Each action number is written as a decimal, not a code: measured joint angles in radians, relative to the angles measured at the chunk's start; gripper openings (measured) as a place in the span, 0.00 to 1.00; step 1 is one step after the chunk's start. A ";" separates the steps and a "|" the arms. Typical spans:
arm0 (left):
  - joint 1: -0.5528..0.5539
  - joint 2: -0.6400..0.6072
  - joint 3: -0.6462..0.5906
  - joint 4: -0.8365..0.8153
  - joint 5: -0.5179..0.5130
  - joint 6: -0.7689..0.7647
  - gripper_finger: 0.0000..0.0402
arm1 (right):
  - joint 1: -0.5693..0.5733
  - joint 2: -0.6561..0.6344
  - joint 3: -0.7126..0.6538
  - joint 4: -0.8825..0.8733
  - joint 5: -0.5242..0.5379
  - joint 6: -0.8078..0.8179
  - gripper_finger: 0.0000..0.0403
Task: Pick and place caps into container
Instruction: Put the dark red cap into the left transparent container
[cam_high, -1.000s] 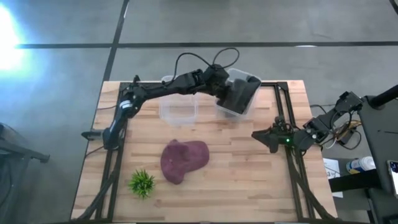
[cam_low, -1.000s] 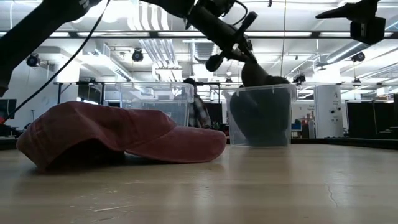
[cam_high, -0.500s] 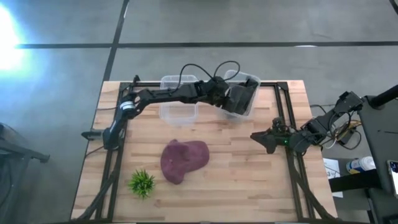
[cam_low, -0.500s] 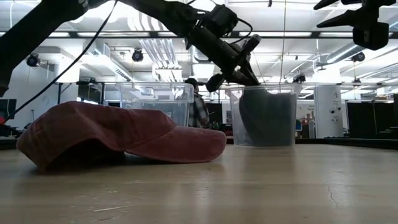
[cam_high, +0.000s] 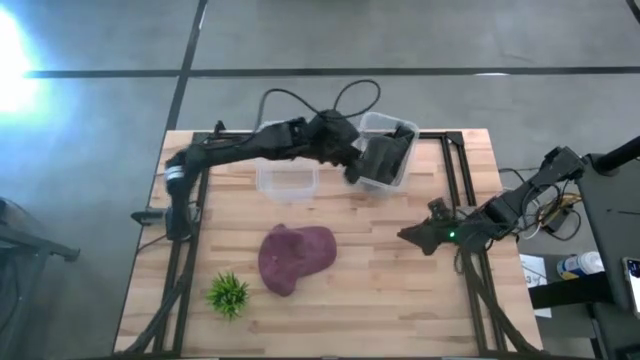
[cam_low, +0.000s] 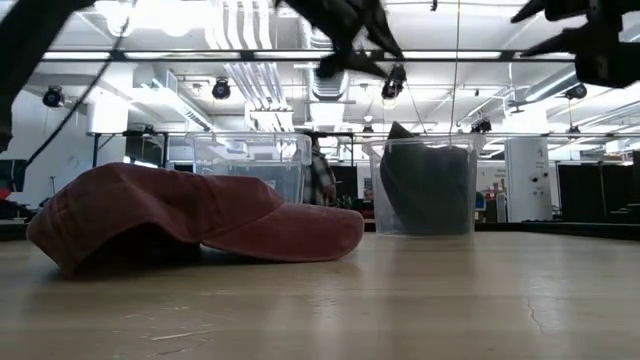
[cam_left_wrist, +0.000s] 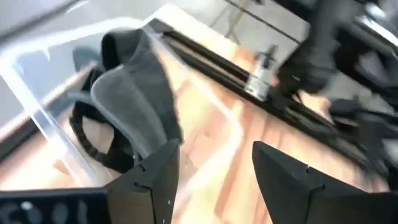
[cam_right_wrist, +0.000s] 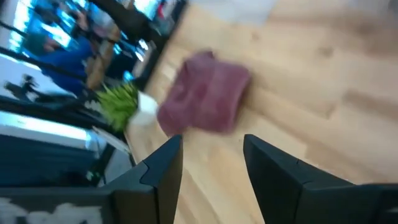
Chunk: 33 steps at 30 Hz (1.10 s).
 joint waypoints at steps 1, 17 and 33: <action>-0.017 -0.034 -0.012 -0.031 -0.001 0.039 0.49 | 0.000 0.024 0.000 0.000 -0.025 0.022 0.42; -0.337 -0.537 -0.697 -0.191 -0.052 -0.208 0.49 | -0.269 0.572 -0.174 0.765 -0.323 0.096 0.46; -0.487 -0.616 -1.295 0.360 -0.064 -0.664 0.48 | -0.479 1.044 -0.050 1.235 -0.597 -0.137 0.46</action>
